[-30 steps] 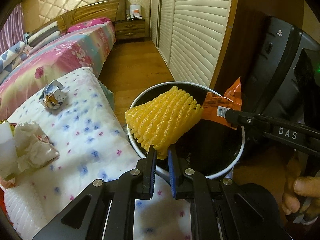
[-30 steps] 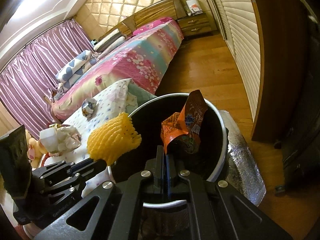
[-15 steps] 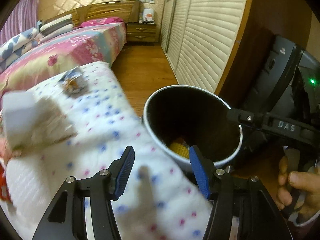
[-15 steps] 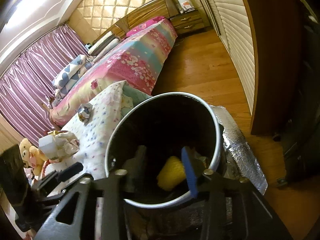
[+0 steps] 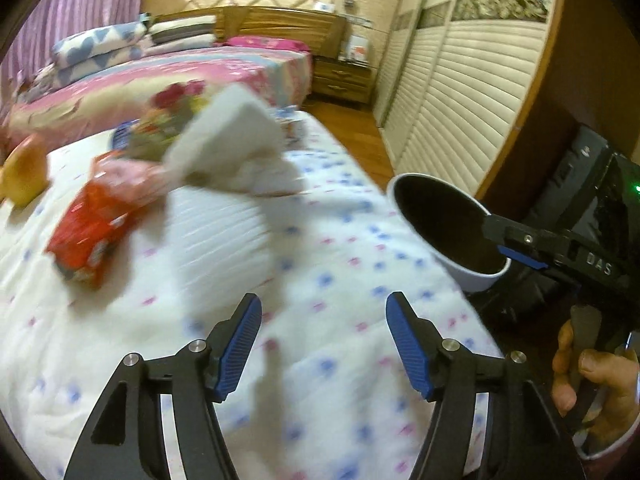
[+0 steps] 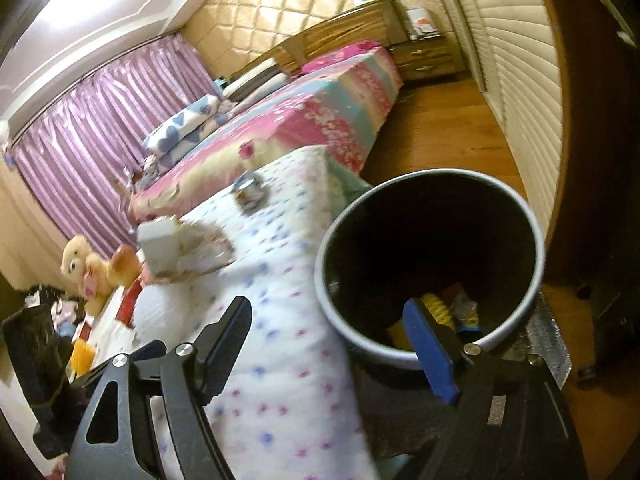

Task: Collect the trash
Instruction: 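Move both tools back over the trash on the bed, then grasp the red snack bag with the left tool while the right tool grasps the white foam net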

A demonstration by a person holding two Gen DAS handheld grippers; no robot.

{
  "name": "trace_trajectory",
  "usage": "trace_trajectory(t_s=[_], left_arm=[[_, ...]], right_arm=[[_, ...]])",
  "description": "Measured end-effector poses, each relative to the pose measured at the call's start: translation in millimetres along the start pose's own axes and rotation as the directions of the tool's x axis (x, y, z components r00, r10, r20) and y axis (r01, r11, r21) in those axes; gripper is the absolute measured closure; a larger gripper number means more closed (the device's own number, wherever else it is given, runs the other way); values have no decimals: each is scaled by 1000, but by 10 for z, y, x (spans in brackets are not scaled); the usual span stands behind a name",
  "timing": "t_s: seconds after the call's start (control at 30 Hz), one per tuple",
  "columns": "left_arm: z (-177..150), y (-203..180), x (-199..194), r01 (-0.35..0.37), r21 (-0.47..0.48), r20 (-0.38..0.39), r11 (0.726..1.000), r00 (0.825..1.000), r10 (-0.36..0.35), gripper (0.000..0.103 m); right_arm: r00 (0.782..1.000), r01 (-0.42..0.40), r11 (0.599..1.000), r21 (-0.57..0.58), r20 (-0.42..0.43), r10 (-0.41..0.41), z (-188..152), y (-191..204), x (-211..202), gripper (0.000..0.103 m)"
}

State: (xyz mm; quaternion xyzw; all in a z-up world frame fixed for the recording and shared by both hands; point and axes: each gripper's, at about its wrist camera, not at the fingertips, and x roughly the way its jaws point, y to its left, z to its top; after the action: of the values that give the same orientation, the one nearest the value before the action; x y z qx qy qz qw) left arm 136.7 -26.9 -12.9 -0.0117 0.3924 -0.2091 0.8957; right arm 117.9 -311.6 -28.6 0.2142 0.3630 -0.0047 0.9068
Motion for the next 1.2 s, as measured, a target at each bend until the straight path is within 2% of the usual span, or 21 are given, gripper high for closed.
trace_trajectory(t_s=[0.07, 0.2, 0.33, 0.43, 0.63, 0.83, 1.1, 1.17, 1.2], left_arm=[[-41, 111, -96, -20, -21, 10, 1000, 1000, 20, 37], [-149, 316, -341, -60, -58, 31, 997, 998, 62, 33], [-260, 498, -538, -84, -102, 40, 991, 995, 88, 33], [-260, 671, -630, -112, -133, 45, 985, 992, 119, 32], [-282, 966, -744, -150, -196, 42, 969, 986, 162, 32], [-148, 1162, -686, -136, -204, 70, 969, 986, 153, 32], [156, 1404, -420, -155, -193, 53, 969, 984, 168, 32], [207, 1454, -352, -151, -195, 46, 969, 986, 163, 32], [225, 1470, -320, -150, -193, 45, 970, 986, 162, 32]], right_arm=[[1000, -15, 1000, -23, -9, 15, -33, 131, 32, 17], [999, -44, 996, -72, -11, 43, -130, 400, 95, 17], [997, -76, 990, -117, -31, 73, -257, 645, 180, 16], [993, -113, 985, -134, -50, 108, -347, 824, 248, 16], [987, -136, 978, -156, -101, 121, -486, 1078, 408, 16], [984, -157, 970, -185, -119, 136, -526, 1295, 537, 16], [975, -194, 963, -187, -141, 169, -460, 1488, 735, 18], [976, -193, 962, -192, -141, 168, -448, 1528, 788, 19], [976, -190, 962, -194, -141, 164, -443, 1537, 820, 23]])
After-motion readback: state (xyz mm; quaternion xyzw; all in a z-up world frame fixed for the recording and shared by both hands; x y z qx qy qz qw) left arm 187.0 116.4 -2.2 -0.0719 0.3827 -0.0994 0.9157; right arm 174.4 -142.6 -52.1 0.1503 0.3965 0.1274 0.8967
